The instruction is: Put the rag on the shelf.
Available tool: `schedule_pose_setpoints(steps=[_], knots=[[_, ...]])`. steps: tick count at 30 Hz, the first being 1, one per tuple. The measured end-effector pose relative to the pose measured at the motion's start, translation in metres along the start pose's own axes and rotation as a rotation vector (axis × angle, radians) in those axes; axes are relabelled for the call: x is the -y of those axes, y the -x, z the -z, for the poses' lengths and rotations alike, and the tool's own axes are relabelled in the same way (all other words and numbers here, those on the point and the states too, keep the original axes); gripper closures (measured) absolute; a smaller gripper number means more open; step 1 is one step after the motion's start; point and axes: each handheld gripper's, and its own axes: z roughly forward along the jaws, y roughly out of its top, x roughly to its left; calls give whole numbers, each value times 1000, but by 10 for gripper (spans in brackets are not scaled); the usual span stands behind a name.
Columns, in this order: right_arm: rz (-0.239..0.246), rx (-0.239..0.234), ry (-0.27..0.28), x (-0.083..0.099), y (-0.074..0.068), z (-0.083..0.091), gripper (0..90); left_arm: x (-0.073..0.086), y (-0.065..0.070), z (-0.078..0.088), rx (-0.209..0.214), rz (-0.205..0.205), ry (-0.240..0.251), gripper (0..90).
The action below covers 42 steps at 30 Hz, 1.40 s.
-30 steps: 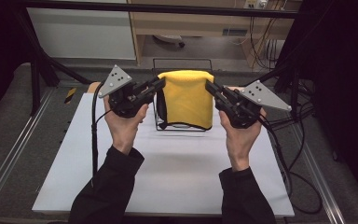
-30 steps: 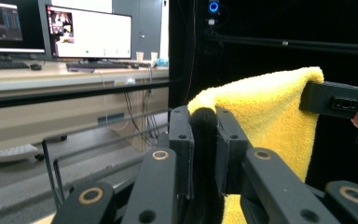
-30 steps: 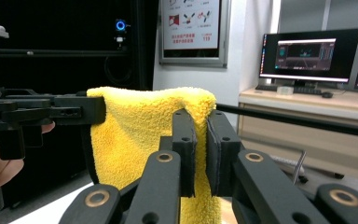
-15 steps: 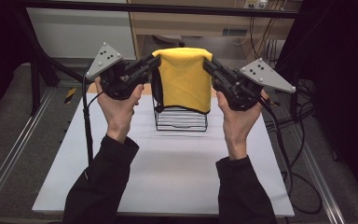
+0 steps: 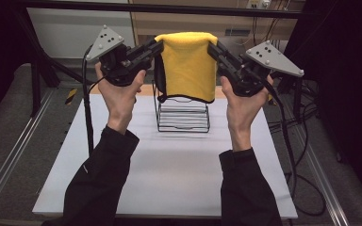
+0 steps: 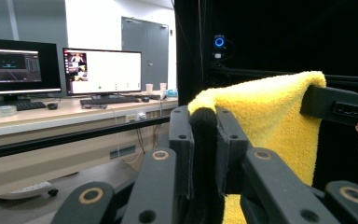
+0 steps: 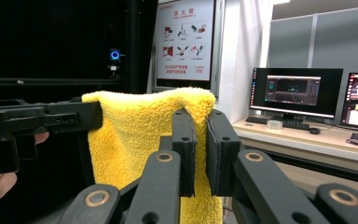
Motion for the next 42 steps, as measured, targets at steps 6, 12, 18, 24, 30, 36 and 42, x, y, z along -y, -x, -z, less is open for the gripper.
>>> schedule_pose_setpoints(steps=[6,12,18,24,30,36,42], knots=[[0,8,9,-9,6,-8,838,-13,-1,-6,-13,-29,0,794],[-2,8,19,-14,12,-18,838,-22,-7,-13,-23,-41,-2,794],[-34,4,29,-15,18,-28,838,-29,-14,-23,-30,-39,-15,794],[-38,10,40,-17,26,-38,838,-37,-18,-32,-39,-42,-18,794],[-33,20,32,-17,33,-47,838,-38,-28,-45,-46,-36,-30,794],[-22,32,27,-15,40,-56,838,-36,-35,-57,-52,-41,-31,794],[-13,36,10,-9,47,-67,838,-28,-44,-65,-59,-33,-41,794]])
